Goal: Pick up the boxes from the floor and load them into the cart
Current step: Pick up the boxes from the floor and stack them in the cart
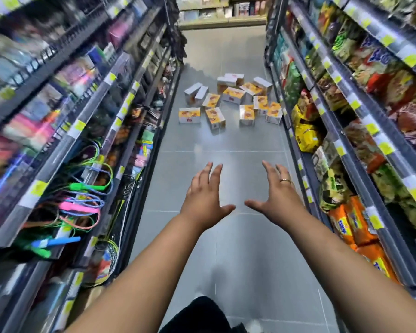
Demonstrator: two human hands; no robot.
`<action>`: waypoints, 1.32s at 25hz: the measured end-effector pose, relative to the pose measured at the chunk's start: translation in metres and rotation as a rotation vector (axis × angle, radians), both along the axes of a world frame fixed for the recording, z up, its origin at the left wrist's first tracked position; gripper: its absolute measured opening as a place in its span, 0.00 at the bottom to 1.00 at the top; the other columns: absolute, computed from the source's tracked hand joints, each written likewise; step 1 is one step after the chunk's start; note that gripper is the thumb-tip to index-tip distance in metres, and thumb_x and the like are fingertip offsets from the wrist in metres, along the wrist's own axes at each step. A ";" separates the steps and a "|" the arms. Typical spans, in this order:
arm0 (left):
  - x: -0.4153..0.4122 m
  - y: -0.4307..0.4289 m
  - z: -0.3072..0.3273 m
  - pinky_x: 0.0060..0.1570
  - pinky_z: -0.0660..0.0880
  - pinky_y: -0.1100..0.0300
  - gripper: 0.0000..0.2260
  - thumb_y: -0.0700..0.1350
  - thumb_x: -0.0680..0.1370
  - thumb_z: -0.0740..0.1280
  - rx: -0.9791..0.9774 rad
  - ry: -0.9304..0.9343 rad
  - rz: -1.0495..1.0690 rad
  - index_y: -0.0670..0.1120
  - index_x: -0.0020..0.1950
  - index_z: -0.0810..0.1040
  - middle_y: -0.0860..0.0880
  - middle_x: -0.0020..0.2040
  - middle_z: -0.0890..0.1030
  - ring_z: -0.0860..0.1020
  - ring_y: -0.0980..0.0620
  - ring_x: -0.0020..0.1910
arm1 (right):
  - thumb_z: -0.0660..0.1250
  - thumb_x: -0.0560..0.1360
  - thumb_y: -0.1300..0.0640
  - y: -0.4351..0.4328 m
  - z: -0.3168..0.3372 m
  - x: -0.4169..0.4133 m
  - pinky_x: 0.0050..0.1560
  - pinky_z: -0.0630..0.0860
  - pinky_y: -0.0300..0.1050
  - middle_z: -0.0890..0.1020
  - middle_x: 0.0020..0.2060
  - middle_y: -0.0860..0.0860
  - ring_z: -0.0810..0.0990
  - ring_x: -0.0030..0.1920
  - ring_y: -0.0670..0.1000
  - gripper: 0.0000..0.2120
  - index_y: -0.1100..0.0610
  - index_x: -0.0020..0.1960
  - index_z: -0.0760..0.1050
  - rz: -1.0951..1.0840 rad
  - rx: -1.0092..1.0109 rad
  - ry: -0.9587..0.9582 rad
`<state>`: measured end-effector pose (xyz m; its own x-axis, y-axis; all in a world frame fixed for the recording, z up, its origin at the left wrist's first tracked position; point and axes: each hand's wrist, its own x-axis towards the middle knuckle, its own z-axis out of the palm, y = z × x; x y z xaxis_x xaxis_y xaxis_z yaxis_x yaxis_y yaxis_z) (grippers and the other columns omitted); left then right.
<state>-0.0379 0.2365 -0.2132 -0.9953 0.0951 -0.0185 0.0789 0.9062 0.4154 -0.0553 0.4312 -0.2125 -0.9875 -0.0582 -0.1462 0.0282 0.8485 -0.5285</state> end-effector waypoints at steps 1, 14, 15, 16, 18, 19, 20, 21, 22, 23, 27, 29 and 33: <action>-0.014 -0.007 0.000 0.75 0.52 0.51 0.45 0.59 0.72 0.71 0.000 -0.002 0.021 0.52 0.79 0.44 0.50 0.79 0.46 0.49 0.45 0.77 | 0.74 0.68 0.41 -0.007 -0.002 -0.017 0.71 0.63 0.54 0.46 0.78 0.53 0.55 0.76 0.59 0.50 0.44 0.78 0.45 0.020 -0.004 -0.007; -0.298 -0.103 -0.013 0.75 0.53 0.48 0.45 0.59 0.72 0.71 0.006 -0.061 0.042 0.54 0.79 0.44 0.50 0.79 0.45 0.48 0.44 0.77 | 0.73 0.68 0.40 -0.101 -0.016 -0.290 0.70 0.65 0.54 0.45 0.78 0.51 0.54 0.76 0.57 0.49 0.43 0.77 0.44 0.052 0.043 -0.052; -0.322 -0.111 -0.013 0.75 0.53 0.48 0.45 0.59 0.72 0.71 -0.008 -0.059 0.032 0.54 0.79 0.44 0.50 0.79 0.45 0.48 0.44 0.77 | 0.73 0.69 0.40 -0.108 -0.016 -0.311 0.70 0.65 0.54 0.45 0.78 0.51 0.54 0.76 0.57 0.50 0.43 0.77 0.44 0.038 0.034 -0.048; -0.345 -0.119 -0.013 0.75 0.54 0.48 0.45 0.59 0.72 0.71 -0.018 -0.060 0.024 0.53 0.79 0.45 0.50 0.79 0.46 0.49 0.44 0.77 | 0.73 0.69 0.40 -0.115 -0.017 -0.329 0.70 0.65 0.54 0.45 0.78 0.51 0.54 0.76 0.57 0.49 0.43 0.77 0.44 0.027 0.026 -0.045; -0.388 -0.129 -0.014 0.75 0.53 0.49 0.44 0.59 0.73 0.70 -0.036 -0.058 0.010 0.52 0.79 0.45 0.48 0.79 0.47 0.50 0.44 0.77 | 0.73 0.69 0.40 -0.121 -0.019 -0.365 0.69 0.65 0.53 0.45 0.78 0.51 0.54 0.76 0.57 0.49 0.43 0.77 0.44 0.018 0.018 -0.063; -0.408 -0.130 -0.015 0.75 0.53 0.49 0.44 0.59 0.73 0.70 -0.039 -0.054 0.001 0.52 0.79 0.45 0.48 0.79 0.47 0.50 0.44 0.77 | 0.73 0.69 0.40 -0.121 -0.020 -0.385 0.69 0.65 0.53 0.45 0.78 0.51 0.54 0.76 0.57 0.49 0.43 0.77 0.44 0.013 0.018 -0.064; -0.427 -0.130 -0.016 0.75 0.53 0.49 0.44 0.59 0.73 0.70 -0.037 -0.054 -0.007 0.52 0.79 0.46 0.48 0.79 0.47 0.50 0.44 0.77 | 0.73 0.69 0.40 -0.120 -0.022 -0.403 0.69 0.65 0.53 0.45 0.78 0.51 0.54 0.76 0.57 0.49 0.43 0.78 0.44 0.008 0.023 -0.062; -0.445 -0.130 -0.018 0.75 0.53 0.49 0.44 0.59 0.73 0.70 -0.032 -0.058 -0.011 0.52 0.79 0.46 0.48 0.79 0.48 0.50 0.44 0.77 | 0.73 0.68 0.40 -0.118 -0.025 -0.422 0.69 0.65 0.53 0.45 0.78 0.52 0.54 0.76 0.57 0.50 0.43 0.78 0.44 0.006 0.032 -0.064; -0.468 -0.130 -0.023 0.75 0.53 0.49 0.44 0.59 0.73 0.70 -0.031 -0.060 -0.009 0.52 0.79 0.46 0.48 0.79 0.48 0.50 0.44 0.77 | 0.73 0.68 0.40 -0.116 -0.029 -0.446 0.69 0.66 0.53 0.46 0.78 0.52 0.54 0.76 0.58 0.50 0.43 0.78 0.44 0.006 0.034 -0.069; -0.492 -0.128 -0.028 0.75 0.53 0.49 0.44 0.59 0.72 0.70 -0.036 -0.059 0.000 0.52 0.79 0.46 0.48 0.79 0.48 0.50 0.44 0.77 | 0.73 0.68 0.40 -0.114 -0.033 -0.471 0.69 0.66 0.54 0.46 0.78 0.52 0.55 0.76 0.58 0.50 0.43 0.77 0.44 0.005 0.032 -0.073; -0.597 -0.120 -0.036 0.74 0.55 0.49 0.45 0.59 0.72 0.71 -0.037 -0.062 0.067 0.52 0.79 0.47 0.48 0.79 0.48 0.51 0.44 0.76 | 0.73 0.68 0.39 -0.108 -0.043 -0.586 0.69 0.66 0.54 0.46 0.78 0.52 0.55 0.75 0.59 0.50 0.43 0.78 0.43 0.068 0.036 -0.061; -0.645 -0.115 -0.033 0.73 0.57 0.48 0.45 0.58 0.71 0.72 -0.035 -0.066 0.095 0.52 0.79 0.47 0.48 0.79 0.48 0.52 0.44 0.76 | 0.73 0.68 0.39 -0.104 -0.038 -0.641 0.69 0.65 0.54 0.45 0.78 0.52 0.54 0.76 0.59 0.51 0.44 0.78 0.42 0.115 0.053 -0.051; -0.747 -0.106 -0.017 0.74 0.55 0.49 0.47 0.58 0.71 0.73 -0.001 -0.025 0.168 0.51 0.79 0.46 0.47 0.79 0.49 0.52 0.43 0.76 | 0.74 0.68 0.40 -0.097 -0.016 -0.760 0.70 0.65 0.56 0.45 0.78 0.51 0.53 0.76 0.59 0.51 0.43 0.78 0.43 0.220 0.063 -0.016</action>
